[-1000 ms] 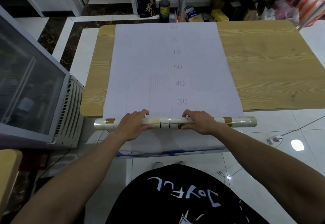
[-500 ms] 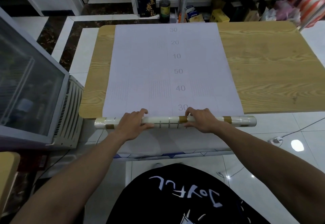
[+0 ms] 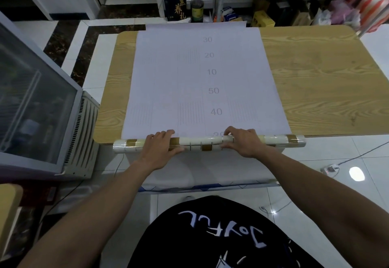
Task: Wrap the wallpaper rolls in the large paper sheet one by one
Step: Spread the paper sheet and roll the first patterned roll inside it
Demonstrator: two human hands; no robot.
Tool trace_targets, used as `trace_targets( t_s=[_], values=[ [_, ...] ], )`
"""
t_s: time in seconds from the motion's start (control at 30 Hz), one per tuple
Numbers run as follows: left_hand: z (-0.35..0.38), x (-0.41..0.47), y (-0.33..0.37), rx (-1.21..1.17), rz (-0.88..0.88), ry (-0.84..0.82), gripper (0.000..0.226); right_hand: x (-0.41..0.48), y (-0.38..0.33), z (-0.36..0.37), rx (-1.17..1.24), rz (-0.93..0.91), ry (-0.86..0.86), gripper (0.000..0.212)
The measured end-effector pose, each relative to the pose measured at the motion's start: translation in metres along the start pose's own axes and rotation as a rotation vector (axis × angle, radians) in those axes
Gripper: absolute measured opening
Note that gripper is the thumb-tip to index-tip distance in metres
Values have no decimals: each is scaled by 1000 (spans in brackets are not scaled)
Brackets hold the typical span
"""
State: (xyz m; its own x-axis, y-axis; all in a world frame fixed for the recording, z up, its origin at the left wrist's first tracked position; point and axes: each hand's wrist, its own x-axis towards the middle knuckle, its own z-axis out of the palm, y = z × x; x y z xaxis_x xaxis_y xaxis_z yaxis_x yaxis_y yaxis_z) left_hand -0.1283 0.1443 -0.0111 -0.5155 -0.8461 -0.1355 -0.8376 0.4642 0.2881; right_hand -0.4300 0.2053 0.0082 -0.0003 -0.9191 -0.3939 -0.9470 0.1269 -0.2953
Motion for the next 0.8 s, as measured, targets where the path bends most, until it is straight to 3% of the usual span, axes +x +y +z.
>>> trace_targets(
  t_s=[0.13,0.23,0.33,0.5,0.57,0.8],
  values=[
    [5,0,-1,56,25,50,45,0,3,3,-8,13,-22,46],
    [7,2,-1,51,27,78,37,-1,4,4,-92,-27,-30,59],
    [7,2,-2,86,5,5,39,-2,5,4,-117,-47,-35,69],
    [2,0,-1,4,-51,-38,59,-2,7,0,-29,-2,-27,50],
    [2,0,0,68,-26,-85,55,-1,8,-1,-53,0,-42,48],
    [5,1,-3,166,7,-56,43,0,14,6,-178,-57,-24,82]
  ],
)
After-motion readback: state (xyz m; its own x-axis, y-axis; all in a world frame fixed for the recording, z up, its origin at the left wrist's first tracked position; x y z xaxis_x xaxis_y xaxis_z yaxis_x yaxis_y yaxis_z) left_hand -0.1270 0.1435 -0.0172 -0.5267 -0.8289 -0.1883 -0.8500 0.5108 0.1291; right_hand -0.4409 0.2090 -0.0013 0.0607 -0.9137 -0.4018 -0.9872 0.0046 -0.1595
